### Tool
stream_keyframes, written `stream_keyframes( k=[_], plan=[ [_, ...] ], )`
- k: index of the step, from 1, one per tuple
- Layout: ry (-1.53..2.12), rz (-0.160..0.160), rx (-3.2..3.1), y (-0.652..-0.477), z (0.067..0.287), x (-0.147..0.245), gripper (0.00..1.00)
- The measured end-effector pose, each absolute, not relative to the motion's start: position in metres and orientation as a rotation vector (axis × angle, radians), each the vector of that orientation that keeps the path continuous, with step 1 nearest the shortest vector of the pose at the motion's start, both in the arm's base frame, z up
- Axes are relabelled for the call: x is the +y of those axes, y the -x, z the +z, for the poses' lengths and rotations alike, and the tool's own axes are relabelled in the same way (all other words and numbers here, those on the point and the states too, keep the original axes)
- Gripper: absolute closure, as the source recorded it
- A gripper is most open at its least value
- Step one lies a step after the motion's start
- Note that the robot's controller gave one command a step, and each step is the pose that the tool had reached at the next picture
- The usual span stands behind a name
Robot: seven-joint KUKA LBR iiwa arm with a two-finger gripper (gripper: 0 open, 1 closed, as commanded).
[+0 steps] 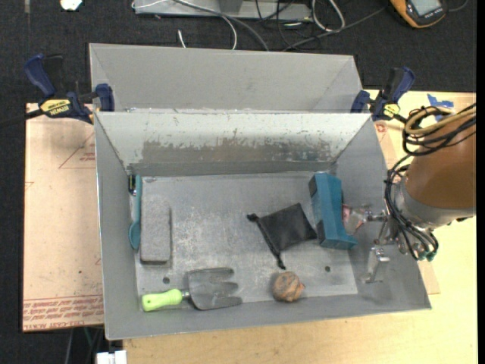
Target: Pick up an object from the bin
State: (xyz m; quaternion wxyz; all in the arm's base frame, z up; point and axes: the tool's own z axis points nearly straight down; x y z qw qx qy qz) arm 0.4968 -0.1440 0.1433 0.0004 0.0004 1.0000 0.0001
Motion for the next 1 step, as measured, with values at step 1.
stream_keyframes(
  k=[1],
  plan=[
    [-0.007,0.002,3.139,-0.5398,0.1132,-0.0987,0.00]
  ],
)
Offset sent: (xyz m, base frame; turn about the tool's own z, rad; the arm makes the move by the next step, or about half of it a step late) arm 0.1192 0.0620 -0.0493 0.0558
